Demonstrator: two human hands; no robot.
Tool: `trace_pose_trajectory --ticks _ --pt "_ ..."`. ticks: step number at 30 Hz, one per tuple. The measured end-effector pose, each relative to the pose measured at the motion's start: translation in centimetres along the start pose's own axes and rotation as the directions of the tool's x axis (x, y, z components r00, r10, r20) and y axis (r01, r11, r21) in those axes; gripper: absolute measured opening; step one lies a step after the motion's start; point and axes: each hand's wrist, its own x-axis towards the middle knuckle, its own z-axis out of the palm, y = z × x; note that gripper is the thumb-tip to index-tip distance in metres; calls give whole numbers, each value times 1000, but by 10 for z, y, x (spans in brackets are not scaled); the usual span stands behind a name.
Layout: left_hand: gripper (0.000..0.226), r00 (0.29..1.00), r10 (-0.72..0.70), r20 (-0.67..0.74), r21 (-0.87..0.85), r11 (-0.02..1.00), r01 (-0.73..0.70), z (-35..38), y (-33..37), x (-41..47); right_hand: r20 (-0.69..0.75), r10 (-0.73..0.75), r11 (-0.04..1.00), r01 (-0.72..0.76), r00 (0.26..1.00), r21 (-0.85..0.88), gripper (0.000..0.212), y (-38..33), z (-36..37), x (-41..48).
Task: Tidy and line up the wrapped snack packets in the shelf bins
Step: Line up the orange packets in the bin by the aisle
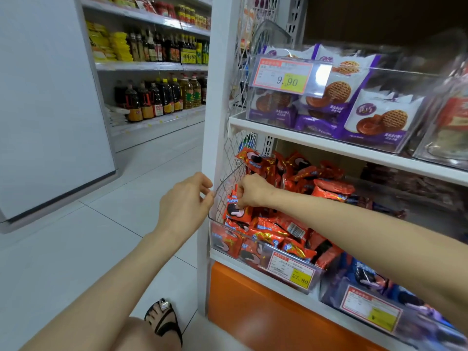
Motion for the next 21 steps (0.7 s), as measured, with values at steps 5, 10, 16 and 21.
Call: trace_pose_trajectory --ticks 5,10,16,21 --pt "18 999 10 47 14 1000 -11 3 -1 1 29 -16 1000 15 999 3 38 3 1 -11" --pt "18 995 24 99 47 998 -29 8 -2 2 -27 -52 985 47 998 -165 35 3 1 -11" --pt "15 986 54 160 45 997 -62 12 0 0 -7 -50 984 48 999 -174 34 0 -5 -11" --pt "15 967 122 226 -28 993 -119 18 4 1 -421 -23 999 2 907 -51 13 19 -52 10"
